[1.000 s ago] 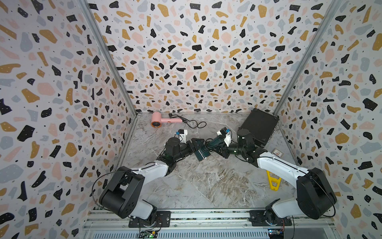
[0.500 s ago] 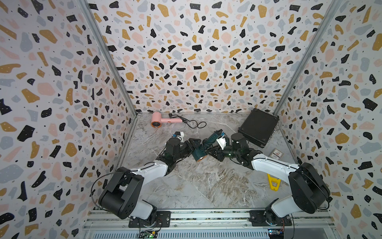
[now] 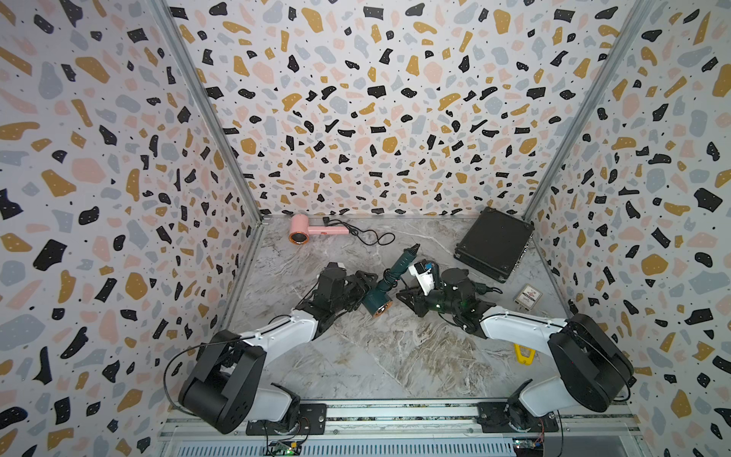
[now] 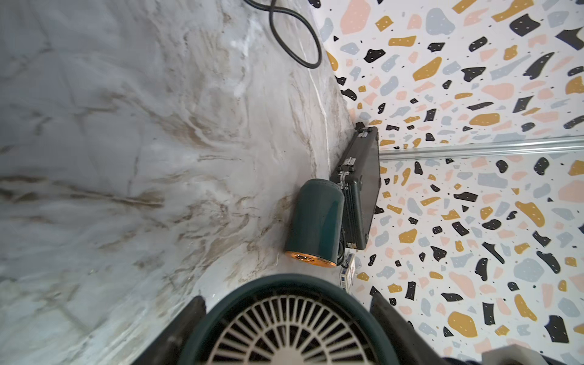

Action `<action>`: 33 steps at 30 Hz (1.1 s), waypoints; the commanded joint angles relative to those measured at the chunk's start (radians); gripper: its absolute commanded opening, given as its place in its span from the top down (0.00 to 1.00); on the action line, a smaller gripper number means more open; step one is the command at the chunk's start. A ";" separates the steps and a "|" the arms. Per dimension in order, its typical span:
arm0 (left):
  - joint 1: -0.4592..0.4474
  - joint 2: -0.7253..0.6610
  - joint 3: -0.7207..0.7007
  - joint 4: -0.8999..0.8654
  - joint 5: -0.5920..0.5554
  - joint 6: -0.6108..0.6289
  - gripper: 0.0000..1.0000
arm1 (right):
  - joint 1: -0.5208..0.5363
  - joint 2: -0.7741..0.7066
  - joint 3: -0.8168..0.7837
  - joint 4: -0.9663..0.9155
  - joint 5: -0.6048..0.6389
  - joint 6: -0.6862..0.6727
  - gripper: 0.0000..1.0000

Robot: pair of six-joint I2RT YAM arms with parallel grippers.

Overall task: Wrap the cord around the hair dryer
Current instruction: Wrap the power cord around the hair dryer, then place the hair dryer at the center of the board.

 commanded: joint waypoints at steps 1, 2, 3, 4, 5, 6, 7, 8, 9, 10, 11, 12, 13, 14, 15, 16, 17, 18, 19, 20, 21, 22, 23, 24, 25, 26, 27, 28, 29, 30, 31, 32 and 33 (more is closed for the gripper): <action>0.016 -0.055 0.060 -0.038 -0.094 -0.041 1.00 | 0.042 -0.040 -0.026 0.023 0.104 -0.018 1.00; 0.017 -0.061 0.066 -0.072 -0.109 -0.025 1.00 | 0.056 -0.046 -0.024 0.025 0.130 -0.032 1.00; 0.016 -0.069 0.077 -0.122 -0.127 0.001 1.00 | 0.067 -0.049 -0.022 0.026 0.154 -0.042 1.00; 0.014 -0.076 0.092 -0.167 -0.143 0.024 1.00 | 0.074 -0.052 -0.020 0.026 0.172 -0.046 1.00; 0.011 -0.082 0.105 -0.213 -0.169 0.049 1.00 | 0.080 -0.055 -0.016 0.026 0.187 -0.051 1.00; 0.007 -0.089 0.118 -0.260 -0.202 0.078 1.00 | 0.085 -0.055 -0.011 0.020 0.195 -0.050 1.00; 0.005 -0.091 0.130 -0.301 -0.227 0.104 1.00 | 0.087 -0.055 -0.002 0.007 0.200 -0.045 1.00; 0.004 -0.094 0.142 -0.337 -0.259 0.131 1.00 | 0.091 -0.052 0.011 -0.009 0.205 -0.041 1.00; 0.002 -0.094 0.153 -0.370 -0.289 0.153 1.00 | 0.095 -0.050 0.021 -0.024 0.205 -0.041 1.00; 0.001 -0.092 0.162 -0.397 -0.312 0.172 1.00 | 0.098 -0.047 0.030 -0.036 0.207 -0.038 1.00; 0.000 -0.089 0.172 -0.420 -0.335 0.193 1.00 | 0.103 -0.044 0.038 -0.044 0.207 -0.034 1.00; -0.005 -0.081 0.184 -0.442 -0.362 0.221 1.00 | 0.105 -0.039 0.047 -0.052 0.203 -0.033 1.00; -0.012 -0.073 0.198 -0.468 -0.395 0.248 1.00 | 0.106 -0.035 0.054 -0.058 0.199 -0.031 1.00; -0.022 -0.061 0.214 -0.498 -0.448 0.281 1.00 | 0.106 -0.028 0.062 -0.060 0.189 -0.027 1.00; -0.032 -0.047 0.223 -0.541 -0.498 0.310 1.00 | 0.106 -0.020 0.071 -0.068 0.183 -0.025 1.00; -0.033 -0.032 0.226 -0.556 -0.527 0.324 1.00 | 0.106 -0.012 0.082 -0.080 0.176 -0.022 1.00; -0.033 -0.018 0.229 -0.561 -0.536 0.340 1.00 | 0.105 -0.001 0.102 -0.102 0.168 -0.020 1.00; -0.040 -0.005 0.234 -0.569 -0.549 0.355 1.00 | 0.106 0.010 0.121 -0.127 0.163 -0.018 1.00; -0.051 0.003 0.241 -0.577 -0.565 0.370 1.00 | 0.106 0.020 0.139 -0.152 0.152 -0.013 1.00; -0.062 0.018 0.249 -0.587 -0.583 0.377 1.00 | 0.106 0.034 0.163 -0.185 0.139 -0.007 1.00; -0.071 0.029 0.261 -0.593 -0.595 0.415 1.00 | 0.106 0.047 0.186 -0.217 0.127 0.004 1.00; -0.077 0.042 0.271 -0.595 -0.599 0.435 1.00 | 0.106 0.058 0.204 -0.249 0.121 0.014 1.00; -0.082 0.057 0.287 -0.601 -0.598 0.459 1.00 | 0.106 0.069 0.223 -0.283 0.117 0.025 1.00; -0.084 0.076 0.305 -0.610 -0.591 0.489 1.00 | 0.106 0.071 0.233 -0.307 0.113 0.037 1.00; -0.085 0.091 0.324 -0.621 -0.580 0.517 1.00 | 0.106 0.071 0.236 -0.325 0.113 0.043 1.00; -0.087 0.109 0.349 -0.640 -0.562 0.547 1.00 | 0.105 0.067 0.240 -0.349 0.118 0.050 1.00; -0.089 0.129 0.373 -0.667 -0.545 0.581 1.00 | 0.105 0.061 0.247 -0.385 0.124 0.053 1.00; -0.094 0.147 0.398 -0.689 -0.531 0.610 1.00 | 0.104 0.053 0.253 -0.417 0.131 0.055 1.00; -0.099 0.168 0.427 -0.715 -0.512 0.647 1.00 | 0.104 0.044 0.260 -0.454 0.145 0.059 1.00; -0.106 0.192 0.464 -0.751 -0.492 0.679 1.00 | 0.103 0.035 0.267 -0.491 0.155 0.063 1.00; -0.112 0.220 0.489 -0.777 -0.468 0.713 1.00 | 0.105 0.030 0.276 -0.523 0.162 0.064 1.00; -0.115 0.259 0.529 -0.817 -0.430 0.748 1.00 | 0.103 0.028 0.289 -0.568 0.165 0.066 1.00; -0.115 0.304 0.581 -0.881 -0.404 0.768 1.00 | 0.102 0.029 0.306 -0.625 0.168 0.064 1.00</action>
